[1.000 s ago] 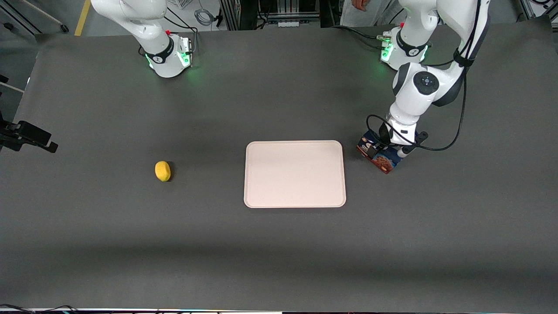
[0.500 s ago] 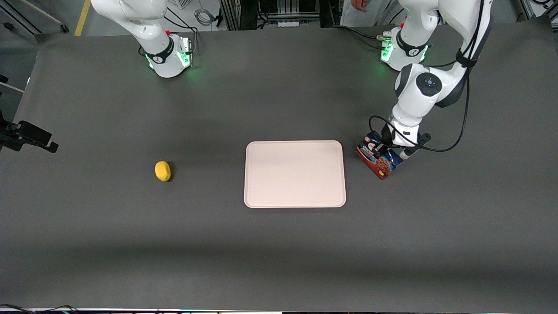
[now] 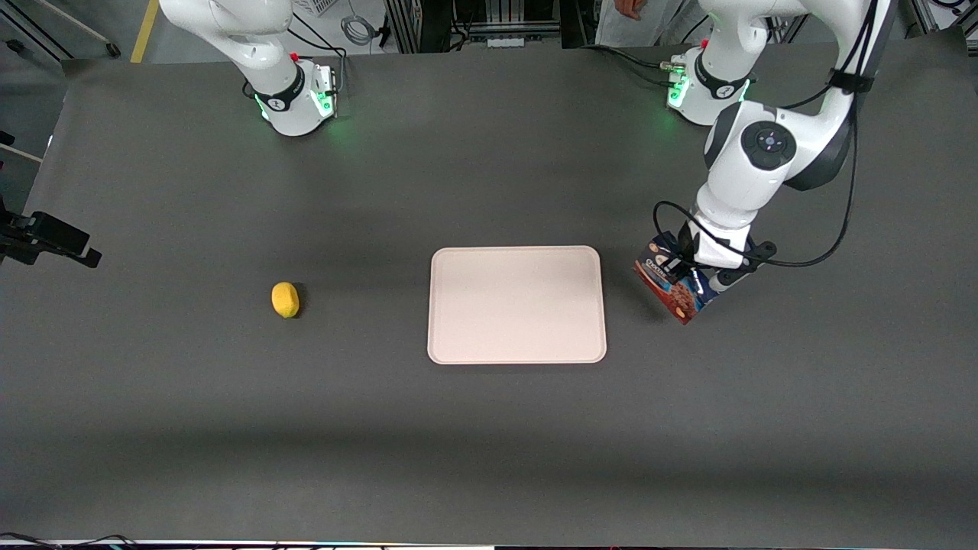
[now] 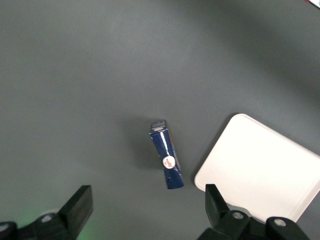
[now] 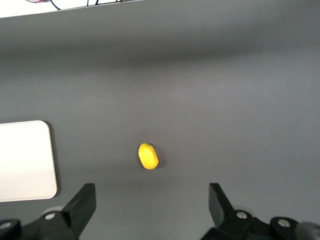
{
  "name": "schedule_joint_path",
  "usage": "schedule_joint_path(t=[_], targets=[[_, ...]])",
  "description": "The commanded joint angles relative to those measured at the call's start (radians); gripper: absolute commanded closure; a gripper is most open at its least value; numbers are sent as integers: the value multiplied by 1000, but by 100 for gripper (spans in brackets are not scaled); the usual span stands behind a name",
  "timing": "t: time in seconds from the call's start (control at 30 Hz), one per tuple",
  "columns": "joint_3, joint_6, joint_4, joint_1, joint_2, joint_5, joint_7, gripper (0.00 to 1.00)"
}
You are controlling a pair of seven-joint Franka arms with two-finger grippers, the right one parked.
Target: Place cookie box on tray
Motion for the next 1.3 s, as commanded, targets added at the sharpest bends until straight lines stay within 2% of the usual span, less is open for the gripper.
schedule_joint_path(t=[0.0, 0.37, 0.5, 0.6, 0.77, 0.87, 1.07, 1.27], targets=[[4, 10, 19, -5, 11, 22, -24, 0], [1, -6, 36, -2, -9, 10, -22, 0], [-7, -36, 43, 9, -52, -19, -12, 0], [-11, -75, 54, 12, -96, -85, 25, 0], [7, -145, 71, 15, -220, -270, 164, 0], [53, -228, 80, 18, -312, -355, 275, 0], [171, -398, 103, 15, -470, -441, 456, 0], [288, -484, 103, 11, -576, -444, 537, 0]])
